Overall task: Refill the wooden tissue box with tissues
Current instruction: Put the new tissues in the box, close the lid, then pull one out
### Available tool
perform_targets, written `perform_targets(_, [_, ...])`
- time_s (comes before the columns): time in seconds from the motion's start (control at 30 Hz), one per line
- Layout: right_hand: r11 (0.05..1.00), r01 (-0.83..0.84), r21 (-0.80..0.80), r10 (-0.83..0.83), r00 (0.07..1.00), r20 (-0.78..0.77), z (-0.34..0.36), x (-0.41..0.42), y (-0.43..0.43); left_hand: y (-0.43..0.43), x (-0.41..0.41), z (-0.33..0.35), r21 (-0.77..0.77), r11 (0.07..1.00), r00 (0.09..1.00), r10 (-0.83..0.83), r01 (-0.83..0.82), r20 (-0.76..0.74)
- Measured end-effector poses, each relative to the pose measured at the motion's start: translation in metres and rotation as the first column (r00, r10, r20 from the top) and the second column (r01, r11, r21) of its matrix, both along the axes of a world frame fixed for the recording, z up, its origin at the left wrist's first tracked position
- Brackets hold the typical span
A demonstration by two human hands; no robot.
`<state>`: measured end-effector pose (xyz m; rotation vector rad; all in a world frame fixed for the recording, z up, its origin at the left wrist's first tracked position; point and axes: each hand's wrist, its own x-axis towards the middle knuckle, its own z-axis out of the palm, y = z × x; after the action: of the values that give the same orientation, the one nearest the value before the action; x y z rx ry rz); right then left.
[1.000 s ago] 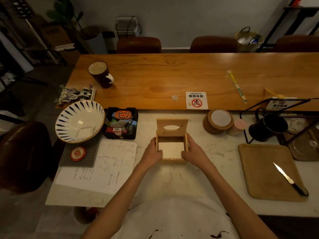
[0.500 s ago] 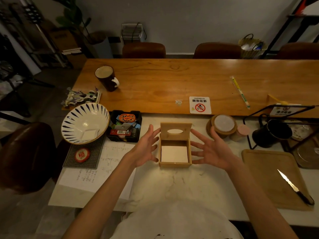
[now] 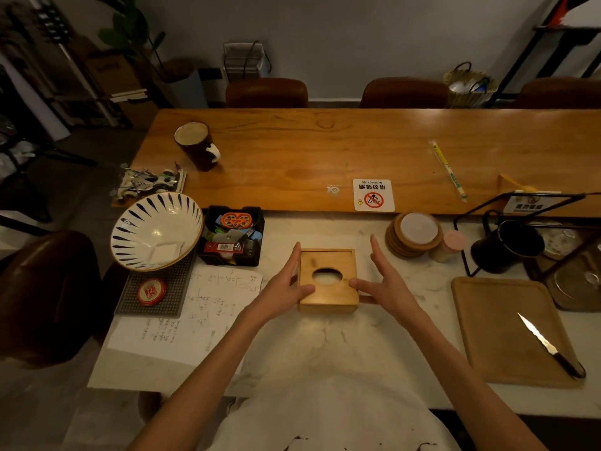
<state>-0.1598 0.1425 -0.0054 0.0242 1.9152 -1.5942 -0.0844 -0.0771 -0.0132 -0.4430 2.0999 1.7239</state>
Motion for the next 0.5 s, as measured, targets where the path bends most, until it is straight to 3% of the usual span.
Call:
perform_targets(0.13, [0.999,0.034,0.003,-0.034,0.998,-0.058,-0.003,0.007,-0.004,0.005,0.0,0.001,-0.14,0.99,0.999,-0.026,0.023,-0.019])
perform_targets(0.37, [0.999,-0.016,0.045,0.02,0.996,-0.087,-0.012,0.004,-0.003,0.006,0.0,-0.001,-0.228,0.971,0.998,-0.068,0.07,0.018])
perform_targets(0.43, [0.99,-0.049,0.136,0.079,0.972,-0.22,-0.017,0.004,-0.002,0.005,0.001,-0.001,-0.236,0.969,0.997,-0.077,0.078,0.014])
perform_targets(0.5, [0.902,-0.016,0.432,0.254,0.828,-0.5,-0.016,0.004,-0.008,0.006,0.002,-0.001,-0.243,0.967,0.997,-0.08,0.081,0.013])
